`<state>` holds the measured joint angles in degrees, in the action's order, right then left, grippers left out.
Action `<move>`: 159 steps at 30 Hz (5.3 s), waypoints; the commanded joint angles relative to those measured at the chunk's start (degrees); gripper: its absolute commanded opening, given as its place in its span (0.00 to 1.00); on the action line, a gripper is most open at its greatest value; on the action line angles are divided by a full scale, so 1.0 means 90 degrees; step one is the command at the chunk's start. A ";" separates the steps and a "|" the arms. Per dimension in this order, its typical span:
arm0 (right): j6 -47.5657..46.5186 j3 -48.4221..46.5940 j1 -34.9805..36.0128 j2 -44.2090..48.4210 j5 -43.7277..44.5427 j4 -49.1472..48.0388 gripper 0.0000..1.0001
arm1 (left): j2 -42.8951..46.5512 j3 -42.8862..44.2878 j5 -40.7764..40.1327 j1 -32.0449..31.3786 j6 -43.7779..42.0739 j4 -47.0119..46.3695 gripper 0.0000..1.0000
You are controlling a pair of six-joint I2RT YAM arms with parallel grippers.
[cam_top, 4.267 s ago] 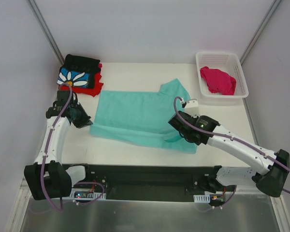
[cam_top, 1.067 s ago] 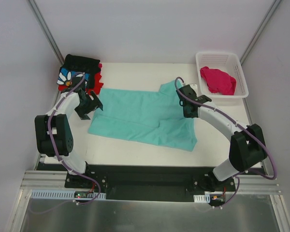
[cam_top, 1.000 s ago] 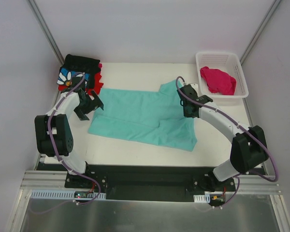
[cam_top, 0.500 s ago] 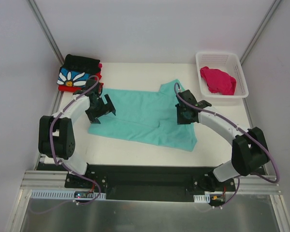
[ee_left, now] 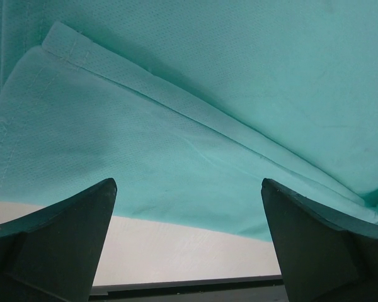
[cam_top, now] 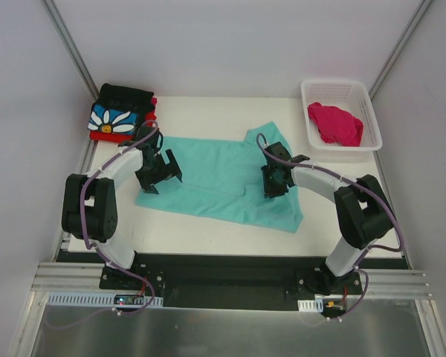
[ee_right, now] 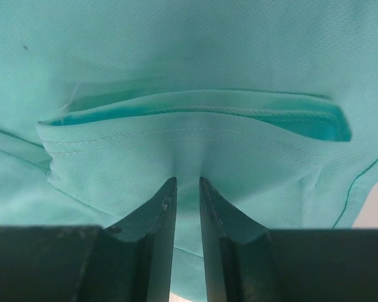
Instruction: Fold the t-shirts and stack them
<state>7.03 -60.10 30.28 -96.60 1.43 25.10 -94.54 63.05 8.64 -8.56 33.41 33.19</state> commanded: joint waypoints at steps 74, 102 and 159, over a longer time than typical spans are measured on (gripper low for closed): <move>-0.0088 -0.2669 0.0512 -0.1311 -0.0306 0.0863 0.20 | 0.0378 -0.0296 -0.0297 0.0004 -0.0070 0.0121 0.99; 0.1260 0.0535 0.0727 0.0831 0.0954 0.0805 0.29 | 0.0280 -0.0648 -0.0902 0.0023 -0.0177 0.0033 0.99; 0.1289 0.0895 0.0053 0.0341 0.1599 0.1273 0.25 | 0.1540 -0.2796 -0.0423 -0.0133 0.0643 -0.0426 0.99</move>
<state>18.39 -55.16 31.11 -94.56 15.97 35.24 -79.70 41.23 2.92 -8.73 37.36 23.55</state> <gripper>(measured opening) 0.257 0.990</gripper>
